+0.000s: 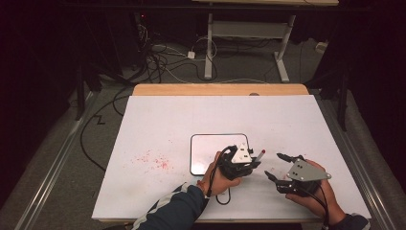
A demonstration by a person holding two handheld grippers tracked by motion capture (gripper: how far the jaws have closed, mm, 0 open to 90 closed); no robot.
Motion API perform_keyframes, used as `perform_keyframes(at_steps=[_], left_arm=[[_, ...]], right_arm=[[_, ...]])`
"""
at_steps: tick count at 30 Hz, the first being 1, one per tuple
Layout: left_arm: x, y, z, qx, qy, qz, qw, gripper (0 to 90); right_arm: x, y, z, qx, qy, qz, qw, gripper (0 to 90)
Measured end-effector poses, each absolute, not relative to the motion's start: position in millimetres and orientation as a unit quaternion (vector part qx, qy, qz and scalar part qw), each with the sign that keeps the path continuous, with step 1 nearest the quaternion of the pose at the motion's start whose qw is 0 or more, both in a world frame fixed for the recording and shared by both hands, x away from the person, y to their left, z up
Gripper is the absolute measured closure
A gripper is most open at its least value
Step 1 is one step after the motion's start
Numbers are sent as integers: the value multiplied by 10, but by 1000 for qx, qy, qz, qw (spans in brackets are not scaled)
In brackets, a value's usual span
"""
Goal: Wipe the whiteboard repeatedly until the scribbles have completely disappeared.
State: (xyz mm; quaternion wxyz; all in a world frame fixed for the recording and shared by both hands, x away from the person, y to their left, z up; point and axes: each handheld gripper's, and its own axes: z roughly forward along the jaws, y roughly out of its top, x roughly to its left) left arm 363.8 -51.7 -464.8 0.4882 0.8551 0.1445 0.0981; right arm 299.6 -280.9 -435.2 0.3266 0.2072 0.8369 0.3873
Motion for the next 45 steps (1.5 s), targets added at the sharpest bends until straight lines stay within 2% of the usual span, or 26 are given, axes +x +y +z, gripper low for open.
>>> perform_keyframes(at_steps=[13,28,37,45], left_arm=[[3827,-23,-4675,844,187,111,490,791],[4026,-462,-4635,847,184,103,487,791],[3839,-292,-4665,845,180,78,497,791],[3720,-172,-4683,847,165,80,499,791]], right_arm=[[2984,-2783,-4357,202,839,385,328,313],[2998,-2786,-4366,201,840,386,325,313],[2982,-2798,-4356,201,840,384,327,313],[2985,-2765,-4366,198,843,381,325,313]])
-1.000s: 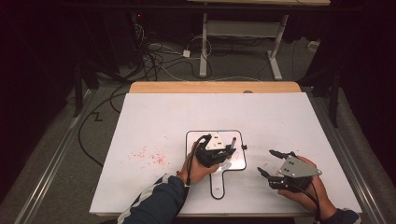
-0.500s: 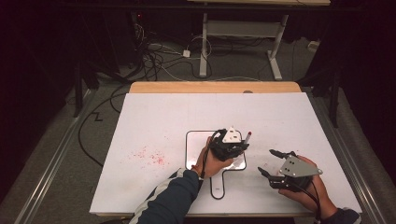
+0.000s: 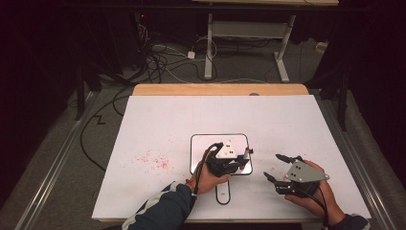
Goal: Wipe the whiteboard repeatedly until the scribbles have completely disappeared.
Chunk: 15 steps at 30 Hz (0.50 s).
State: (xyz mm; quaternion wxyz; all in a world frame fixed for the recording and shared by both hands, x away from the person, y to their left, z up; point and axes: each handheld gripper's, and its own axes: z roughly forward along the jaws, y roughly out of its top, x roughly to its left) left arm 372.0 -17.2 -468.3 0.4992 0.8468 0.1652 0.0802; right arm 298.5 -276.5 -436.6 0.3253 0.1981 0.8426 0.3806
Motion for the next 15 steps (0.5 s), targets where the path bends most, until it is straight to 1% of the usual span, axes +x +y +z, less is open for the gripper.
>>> perform_keyframes(at_steps=[3,6,10,12,15], left_arm=[[3791,-169,-4674,847,168,96,494,791],[3925,-127,-4674,842,190,105,493,791],[4012,-68,-4679,836,210,105,495,791],[3984,-108,-4677,837,208,105,495,791],[3893,-249,-4664,845,181,98,493,791]], right_arm=[[2986,-2761,-4370,197,843,380,325,313],[2988,-2764,-4369,196,843,381,324,312],[2988,-2774,-4369,195,843,381,326,313],[2990,-2782,-4368,198,842,382,325,313],[2991,-2780,-4366,198,842,382,325,313]])
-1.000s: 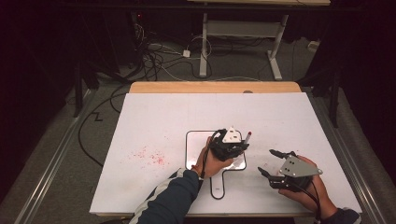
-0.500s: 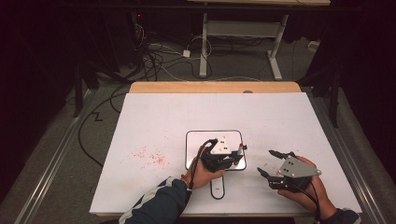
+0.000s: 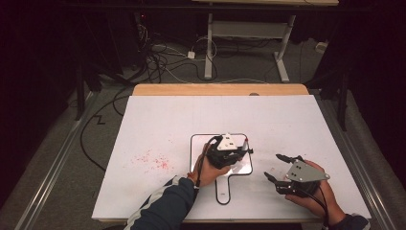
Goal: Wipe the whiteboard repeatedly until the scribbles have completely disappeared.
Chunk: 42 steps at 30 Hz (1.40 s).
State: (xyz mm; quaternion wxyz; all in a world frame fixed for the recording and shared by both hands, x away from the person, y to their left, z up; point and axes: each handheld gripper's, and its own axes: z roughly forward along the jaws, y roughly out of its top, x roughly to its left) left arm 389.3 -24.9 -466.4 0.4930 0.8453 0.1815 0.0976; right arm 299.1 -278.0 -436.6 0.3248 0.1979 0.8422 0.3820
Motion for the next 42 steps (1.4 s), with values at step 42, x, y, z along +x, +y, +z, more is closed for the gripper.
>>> perform_keyframes(at_steps=[42], left_arm=[[3841,343,-4691,827,245,111,493,790]], right_arm=[[2992,-2752,-4381,196,845,379,322,312]])
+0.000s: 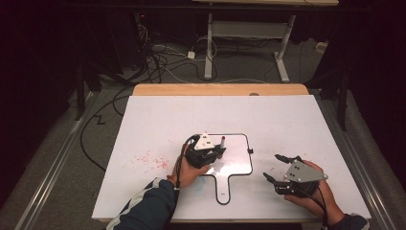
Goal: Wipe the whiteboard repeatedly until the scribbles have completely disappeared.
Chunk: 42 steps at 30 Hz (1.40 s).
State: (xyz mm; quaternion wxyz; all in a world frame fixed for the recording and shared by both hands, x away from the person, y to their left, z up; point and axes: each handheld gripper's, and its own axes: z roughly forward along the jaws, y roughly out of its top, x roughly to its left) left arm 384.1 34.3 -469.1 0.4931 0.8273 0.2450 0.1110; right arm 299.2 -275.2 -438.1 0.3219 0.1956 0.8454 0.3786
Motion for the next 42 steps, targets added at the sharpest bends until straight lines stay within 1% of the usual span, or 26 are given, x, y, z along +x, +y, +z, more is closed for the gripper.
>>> perform_keyframes(at_steps=[1,2,11,15,16,17,18,19,20,24,27,31,42], left_arm=[[3842,340,-4677,838,226,120,481,790],[3819,312,-4677,839,222,121,481,790],[3801,109,-4658,847,203,116,478,791],[3814,269,-4660,846,211,122,474,790],[3832,341,-4666,843,221,122,476,790],[3825,379,-4688,825,251,107,494,790],[3847,451,-4685,826,256,110,490,790],[3872,527,-4669,836,247,122,474,791],[3875,570,-4667,837,248,125,472,790],[3852,684,-4673,835,253,127,472,790],[3839,695,-4672,836,253,126,471,790],[3813,605,-4673,837,245,119,475,791],[3654,26,-4646,854,182,96,477,790]], right_arm=[[2992,-2752,-4381,196,845,379,322,312],[2993,-2748,-4383,195,846,378,323,312],[2992,-2731,-4390,194,847,378,319,312],[2983,-2744,-4388,195,847,378,321,313],[2983,-2749,-4387,195,846,378,321,312],[2982,-2754,-4386,196,846,378,321,313],[2983,-2757,-4385,197,845,378,322,312],[2984,-2757,-4386,198,845,377,322,312],[2984,-2755,-4385,198,845,378,322,312],[2985,-2743,-4385,197,846,377,323,312],[2991,-2734,-4393,197,846,376,321,312],[2989,-2721,-4394,195,848,376,320,313],[2994,-2729,-4396,194,848,378,318,313]])
